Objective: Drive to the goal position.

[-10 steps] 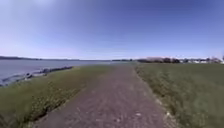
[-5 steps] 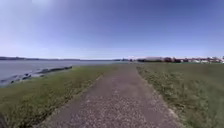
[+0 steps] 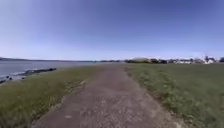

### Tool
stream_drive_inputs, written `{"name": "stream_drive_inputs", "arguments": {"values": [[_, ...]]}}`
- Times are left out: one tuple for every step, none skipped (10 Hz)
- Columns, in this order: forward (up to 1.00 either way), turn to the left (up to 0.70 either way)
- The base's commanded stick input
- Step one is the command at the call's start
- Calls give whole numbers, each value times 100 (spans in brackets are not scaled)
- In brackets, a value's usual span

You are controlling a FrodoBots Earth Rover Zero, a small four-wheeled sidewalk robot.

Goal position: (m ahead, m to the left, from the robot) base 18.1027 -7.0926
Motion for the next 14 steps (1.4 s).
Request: {"name": "stream_drive_inputs", "arguments": {"values": [[70,0],[70,0],[70,0],[70,0],[70,0],[70,0],[70,0],[70,0],[70,0],[70,0],[70,0],[70,0],[70,0],[70,0]]}}
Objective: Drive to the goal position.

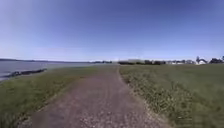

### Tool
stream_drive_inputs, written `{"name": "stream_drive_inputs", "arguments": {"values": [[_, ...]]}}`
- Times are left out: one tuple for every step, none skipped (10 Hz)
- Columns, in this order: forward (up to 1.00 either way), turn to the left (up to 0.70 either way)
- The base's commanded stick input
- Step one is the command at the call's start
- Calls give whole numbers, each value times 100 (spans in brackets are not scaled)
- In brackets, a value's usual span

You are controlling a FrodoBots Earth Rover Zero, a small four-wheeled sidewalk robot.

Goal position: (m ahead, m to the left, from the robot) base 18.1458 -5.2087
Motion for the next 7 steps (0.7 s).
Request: {"name": "stream_drive_inputs", "arguments": {"values": [[70,0],[70,0],[70,0],[70,0],[70,0],[70,0],[70,0]]}}
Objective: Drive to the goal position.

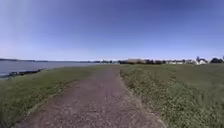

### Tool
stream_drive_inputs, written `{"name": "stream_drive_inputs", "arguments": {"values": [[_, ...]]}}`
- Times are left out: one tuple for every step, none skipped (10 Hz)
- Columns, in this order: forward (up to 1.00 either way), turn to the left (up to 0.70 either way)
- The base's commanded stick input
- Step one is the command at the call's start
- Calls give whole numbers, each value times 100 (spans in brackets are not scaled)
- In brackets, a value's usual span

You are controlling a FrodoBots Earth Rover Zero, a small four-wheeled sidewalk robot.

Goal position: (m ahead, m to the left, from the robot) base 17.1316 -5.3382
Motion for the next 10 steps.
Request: {"name": "stream_drive_inputs", "arguments": {"values": [[70,0],[70,0],[70,0],[70,0],[70,0],[70,0],[70,0],[70,0],[70,0],[70,0]]}}
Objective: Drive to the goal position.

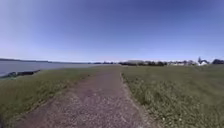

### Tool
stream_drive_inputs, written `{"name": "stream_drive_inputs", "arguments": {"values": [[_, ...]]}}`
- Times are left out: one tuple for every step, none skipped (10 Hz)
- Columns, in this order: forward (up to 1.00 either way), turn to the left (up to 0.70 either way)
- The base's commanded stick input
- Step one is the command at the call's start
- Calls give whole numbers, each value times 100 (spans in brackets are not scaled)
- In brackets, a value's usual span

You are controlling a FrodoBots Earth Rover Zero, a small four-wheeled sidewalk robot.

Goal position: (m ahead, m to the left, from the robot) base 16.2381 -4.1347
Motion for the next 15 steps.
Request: {"name": "stream_drive_inputs", "arguments": {"values": [[70,0],[70,0],[70,0],[70,0],[70,0],[70,0],[70,0],[70,0],[70,0],[70,0],[70,0],[70,0],[70,0],[70,0],[70,0]]}}
